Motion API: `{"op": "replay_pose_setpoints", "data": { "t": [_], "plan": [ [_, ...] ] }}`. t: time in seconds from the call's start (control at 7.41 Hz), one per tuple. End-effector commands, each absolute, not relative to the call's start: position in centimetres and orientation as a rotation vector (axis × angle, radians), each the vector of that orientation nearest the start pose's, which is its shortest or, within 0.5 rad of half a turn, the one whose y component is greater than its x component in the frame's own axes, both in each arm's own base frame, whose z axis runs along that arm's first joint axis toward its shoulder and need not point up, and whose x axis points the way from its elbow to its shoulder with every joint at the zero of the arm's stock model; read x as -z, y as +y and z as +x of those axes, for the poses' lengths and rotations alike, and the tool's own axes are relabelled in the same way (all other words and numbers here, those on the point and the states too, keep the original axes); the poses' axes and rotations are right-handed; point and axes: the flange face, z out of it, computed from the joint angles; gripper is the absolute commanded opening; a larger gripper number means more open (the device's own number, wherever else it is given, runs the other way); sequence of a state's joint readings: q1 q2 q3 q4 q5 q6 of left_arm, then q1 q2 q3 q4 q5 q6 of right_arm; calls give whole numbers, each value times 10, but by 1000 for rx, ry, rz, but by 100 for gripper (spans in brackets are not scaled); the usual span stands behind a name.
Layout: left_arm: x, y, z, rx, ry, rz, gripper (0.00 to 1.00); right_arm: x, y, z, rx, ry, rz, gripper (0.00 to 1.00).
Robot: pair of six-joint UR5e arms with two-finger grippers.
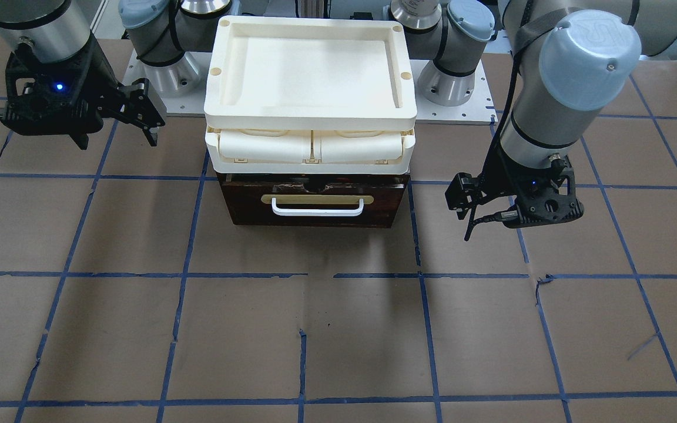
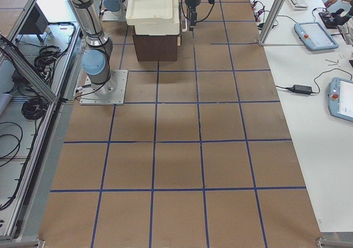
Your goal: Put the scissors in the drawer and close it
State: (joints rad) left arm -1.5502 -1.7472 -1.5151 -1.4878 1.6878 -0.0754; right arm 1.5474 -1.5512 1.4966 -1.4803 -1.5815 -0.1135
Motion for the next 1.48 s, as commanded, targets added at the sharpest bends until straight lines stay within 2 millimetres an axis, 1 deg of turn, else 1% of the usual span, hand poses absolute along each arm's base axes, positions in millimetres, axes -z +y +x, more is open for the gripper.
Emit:
{"op": "replay_pose_setpoints", "data": {
  "t": [0.0,0.13,0.27,0.67,0.81,0.94,1.08,1.21,1.35],
  "plan": [
    [-443,-562,-114,26,3015,-94,100,-505,-499,121,-59,3146,-143,100],
    [-446,-562,-111,31,3015,-35,100,-505,-499,121,-59,3146,-143,100],
    [-445,-561,-115,30,3017,-25,100,-505,-499,122,-59,3144,-145,100],
    [-445,-561,-115,27,3017,-27,100,-506,-499,118,-57,3149,-136,100],
    [-443,-561,-118,26,3019,-36,100,-507,-499,118,-54,3148,-136,100],
    [-444,-560,-125,34,3079,-34,100,-509,-500,121,-33,3148,-143,100],
    [-446,-563,-130,69,3136,-34,100,-515,-503,120,-1,3169,-134,100],
    [-447,-563,-129,72,3132,-36,100,-520,-508,122,29,3168,-107,100],
    [-444,-559,-126,58,3127,-43,100,-523,-516,122,40,3163,-75,100]
  ]
}}
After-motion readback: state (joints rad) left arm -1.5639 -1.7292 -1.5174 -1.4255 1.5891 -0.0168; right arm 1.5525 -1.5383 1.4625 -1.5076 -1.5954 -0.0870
